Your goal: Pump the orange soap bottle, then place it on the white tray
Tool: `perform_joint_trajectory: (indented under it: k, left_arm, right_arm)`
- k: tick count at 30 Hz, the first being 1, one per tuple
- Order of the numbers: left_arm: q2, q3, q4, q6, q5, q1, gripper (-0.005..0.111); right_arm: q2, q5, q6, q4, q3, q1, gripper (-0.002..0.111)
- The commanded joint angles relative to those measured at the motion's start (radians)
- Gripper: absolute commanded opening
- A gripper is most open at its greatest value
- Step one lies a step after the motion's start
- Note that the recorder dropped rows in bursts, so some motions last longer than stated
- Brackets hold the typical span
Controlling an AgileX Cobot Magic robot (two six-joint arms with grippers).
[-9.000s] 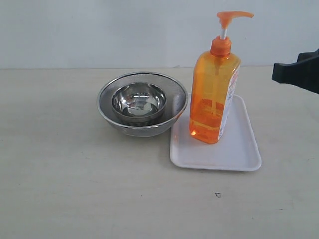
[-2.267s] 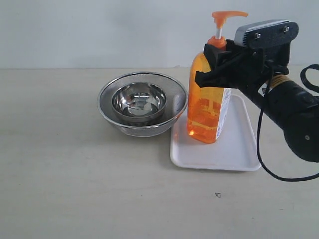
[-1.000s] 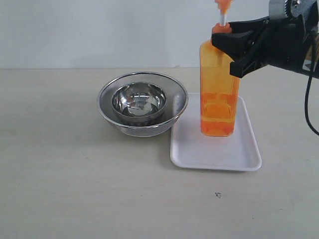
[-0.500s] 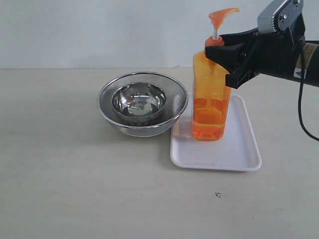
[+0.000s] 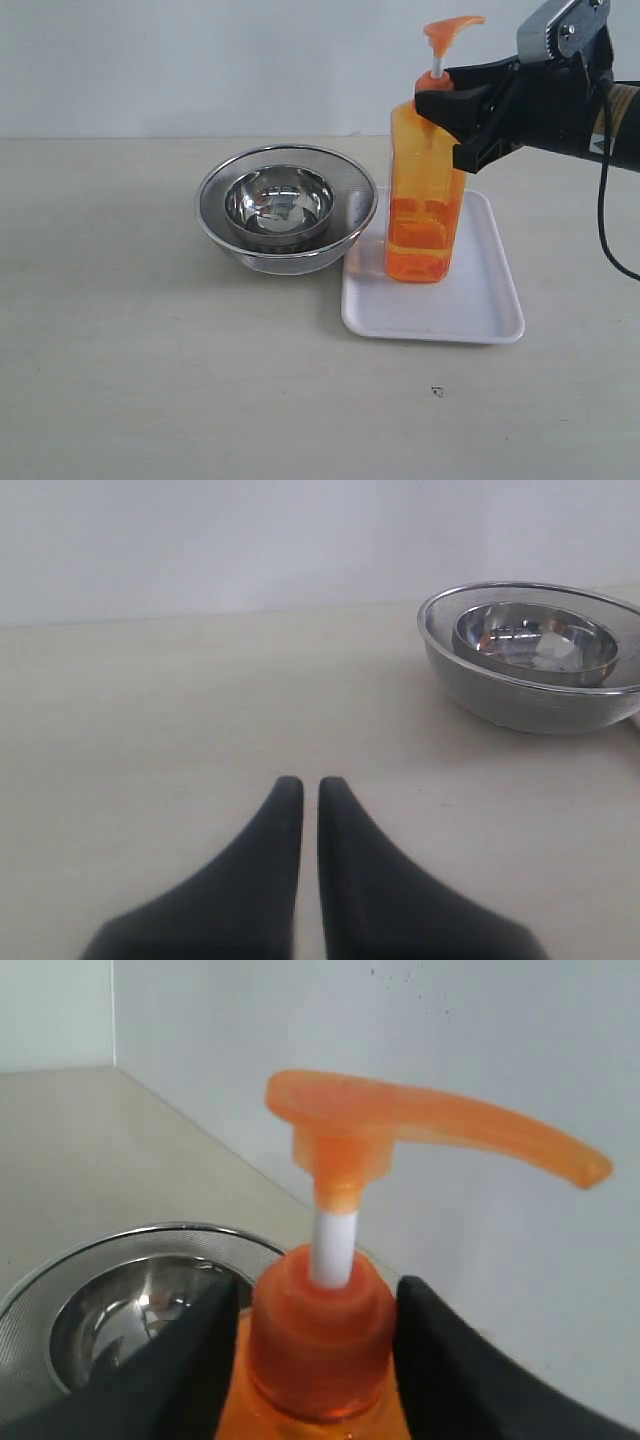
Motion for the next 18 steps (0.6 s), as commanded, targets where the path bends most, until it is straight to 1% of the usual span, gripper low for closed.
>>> perform_joint_trajectory:
  k: [1, 5, 11, 16, 18]
  left_arm:
    - [-0.003, 0.004, 0.004, 0.004, -0.001, 0.003, 0.005]
    - [-0.003, 0.004, 0.004, 0.004, -0.001, 0.003, 0.005]
    - [-0.003, 0.004, 0.004, 0.004, -0.001, 0.003, 0.005]
    - [-0.003, 0.004, 0.004, 0.004, -0.001, 0.003, 0.005]
    - [-0.003, 0.004, 0.004, 0.004, -0.001, 0.003, 0.005]
  right_arm:
    - [-0.011, 0.081, 0.017, 0.04, -0.009, -0.002, 0.061]
    - [-0.011, 0.172, 0.065, 0.089, -0.009, -0.002, 0.07]
    - [-0.011, 0.166, 0.136, 0.085, -0.009, -0.002, 0.08]
    - [-0.011, 0.203, 0.195, 0.069, -0.009, -0.002, 0.092]
    - [-0.011, 0.207, 0.206, 0.044, -0.009, -0.002, 0.094]
